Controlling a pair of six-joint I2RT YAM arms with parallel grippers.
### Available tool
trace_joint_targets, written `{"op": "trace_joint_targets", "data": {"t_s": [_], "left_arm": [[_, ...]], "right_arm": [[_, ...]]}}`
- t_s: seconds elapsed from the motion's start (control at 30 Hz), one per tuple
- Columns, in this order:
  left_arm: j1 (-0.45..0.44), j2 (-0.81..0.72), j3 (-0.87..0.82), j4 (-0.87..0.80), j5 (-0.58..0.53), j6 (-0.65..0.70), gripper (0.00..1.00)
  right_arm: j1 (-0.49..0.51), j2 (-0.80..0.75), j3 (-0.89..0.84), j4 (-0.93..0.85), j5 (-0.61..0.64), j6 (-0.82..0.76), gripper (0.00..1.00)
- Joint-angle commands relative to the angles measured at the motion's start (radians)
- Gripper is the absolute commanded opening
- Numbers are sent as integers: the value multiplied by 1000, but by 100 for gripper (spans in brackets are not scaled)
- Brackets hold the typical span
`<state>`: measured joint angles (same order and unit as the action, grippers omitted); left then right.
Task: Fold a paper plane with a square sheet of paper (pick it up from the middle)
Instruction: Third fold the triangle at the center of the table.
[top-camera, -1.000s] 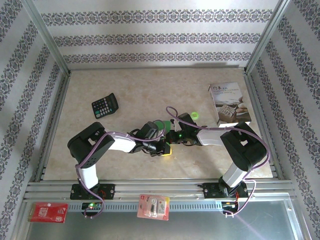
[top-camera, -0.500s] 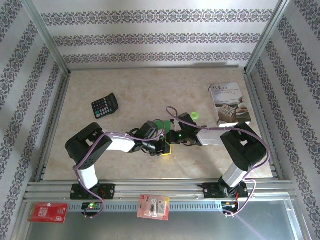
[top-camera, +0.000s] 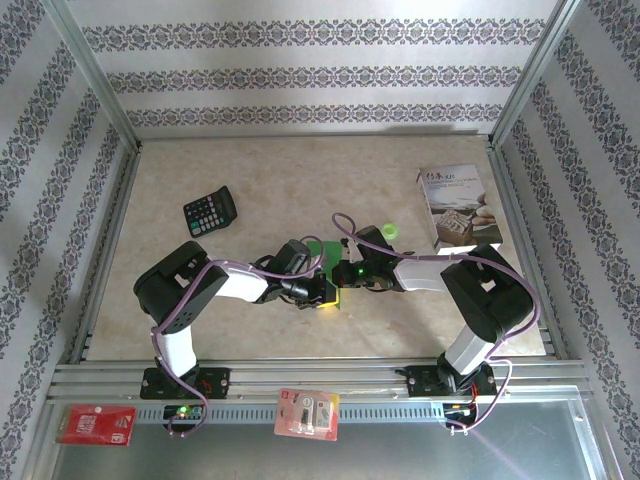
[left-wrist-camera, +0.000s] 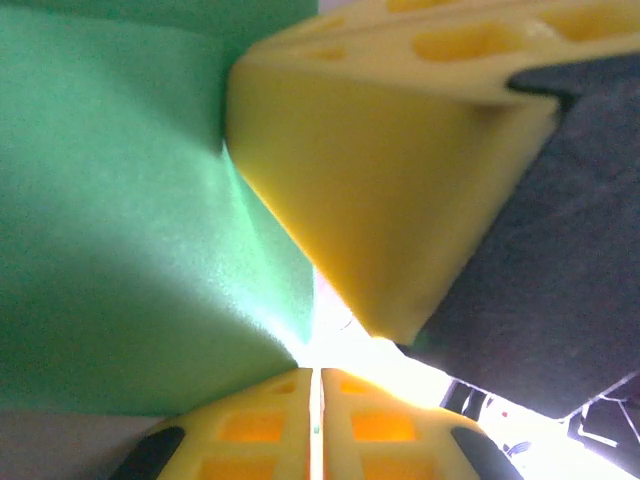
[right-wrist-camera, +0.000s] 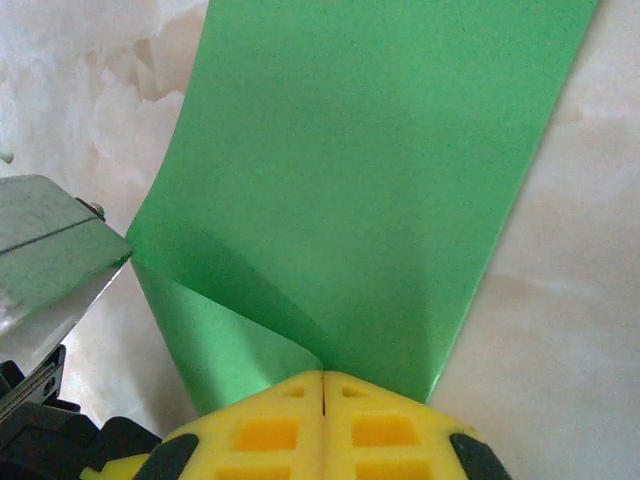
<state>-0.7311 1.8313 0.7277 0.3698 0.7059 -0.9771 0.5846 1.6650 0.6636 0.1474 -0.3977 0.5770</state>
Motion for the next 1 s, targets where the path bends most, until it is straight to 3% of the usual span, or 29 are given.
{"op": "trace_joint_targets", "data": {"t_s": [0.0,0.27,0.7,0.97], "left_arm": [[7,18,21,-41,-22,30,9],[51,-77,-1,-23,-23,19,11],[82,3,11,-64,-32,58,11],[92,-70,12,-76,-32,61,12]], "right_arm": [[-9,24,-37,-109,45,-17,0],[-11,27,-35,-108,45,-17,0],[-12,26,-41,-106,47,-18,0],[-12,30,-35,-109,43,-21,0]]}}
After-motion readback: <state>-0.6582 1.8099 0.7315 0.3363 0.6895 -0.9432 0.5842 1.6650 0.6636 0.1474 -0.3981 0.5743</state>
